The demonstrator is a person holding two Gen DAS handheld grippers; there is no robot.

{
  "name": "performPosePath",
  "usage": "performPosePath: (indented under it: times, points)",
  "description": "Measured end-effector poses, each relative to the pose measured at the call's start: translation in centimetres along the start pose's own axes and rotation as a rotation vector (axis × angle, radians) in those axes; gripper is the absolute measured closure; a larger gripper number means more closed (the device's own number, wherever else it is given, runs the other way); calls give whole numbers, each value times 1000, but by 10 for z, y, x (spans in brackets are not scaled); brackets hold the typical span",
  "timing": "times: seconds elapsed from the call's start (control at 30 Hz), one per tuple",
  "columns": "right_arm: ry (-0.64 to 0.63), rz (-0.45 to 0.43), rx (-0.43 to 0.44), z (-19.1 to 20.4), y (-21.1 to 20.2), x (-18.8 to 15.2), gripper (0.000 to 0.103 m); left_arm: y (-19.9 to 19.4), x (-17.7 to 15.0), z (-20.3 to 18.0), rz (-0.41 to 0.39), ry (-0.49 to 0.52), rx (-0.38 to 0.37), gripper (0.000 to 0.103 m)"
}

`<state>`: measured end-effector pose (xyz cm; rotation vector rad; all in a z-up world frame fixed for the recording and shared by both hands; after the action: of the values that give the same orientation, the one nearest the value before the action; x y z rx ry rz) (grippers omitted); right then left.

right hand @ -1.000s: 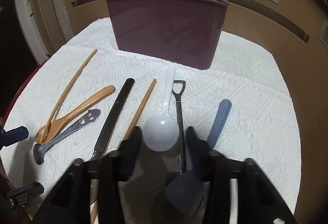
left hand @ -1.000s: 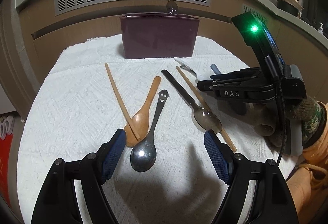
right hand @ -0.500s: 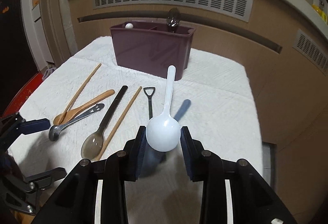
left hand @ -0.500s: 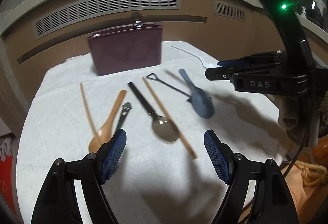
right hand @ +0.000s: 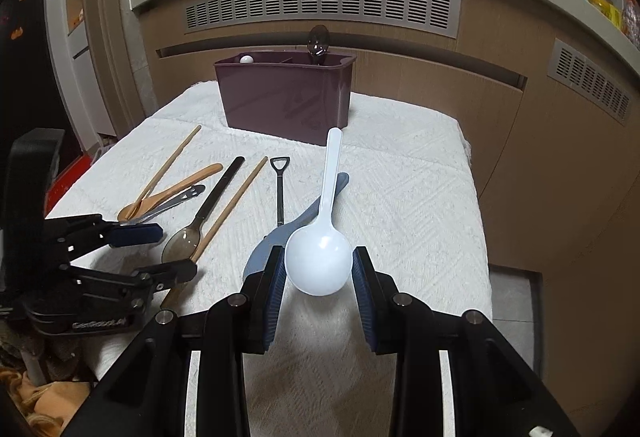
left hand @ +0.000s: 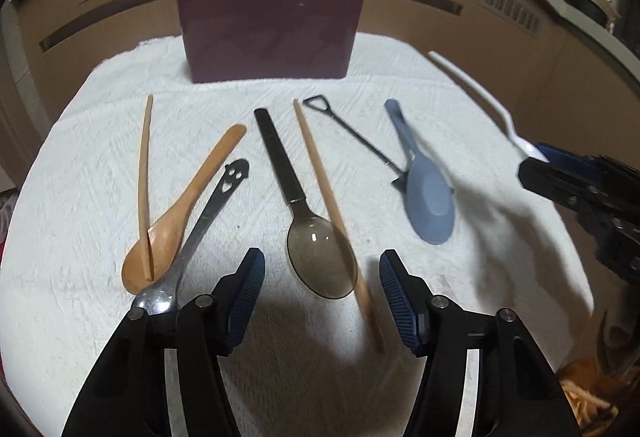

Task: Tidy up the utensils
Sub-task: 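Grasp the white plastic spoon handle with the right gripper, then close the left gripper on the black-handled metal spoon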

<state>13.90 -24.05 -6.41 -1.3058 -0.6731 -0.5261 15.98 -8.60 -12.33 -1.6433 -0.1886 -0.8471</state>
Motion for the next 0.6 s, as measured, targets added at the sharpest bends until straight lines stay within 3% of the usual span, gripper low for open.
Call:
performPosePath:
  times: [0.13,0.17,0.2,0.33,0.6]
  points:
    - [11,7,9,-3,2,-5,72,4,3,-7,-9,42,56,50]
    - [13,11,9,-3,2,-6,72,4,3,-8,-14,45,63,63]
    - [14,13,9,-4,2,-7,72,3,4,-7,-18,45,66,66]
    - [2,23,7,-2,1,-10,72,-14,7,-4,-77,36,62,67]
    - [-55,32,-5,10,-8,-14,72,-81,21,4,-284,65,94,68]
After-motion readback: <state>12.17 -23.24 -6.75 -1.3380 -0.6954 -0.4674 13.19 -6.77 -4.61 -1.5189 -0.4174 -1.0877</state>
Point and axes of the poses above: each gripper's, at about its wrist camera, not at the fingertips, and y roughly the way its jaws point, z to its left, x to its top, the point moved 5 cm from there along y, roughly the way its jaws point, and after that the axes turned 8 degrees about y, right-handed, at the moved point
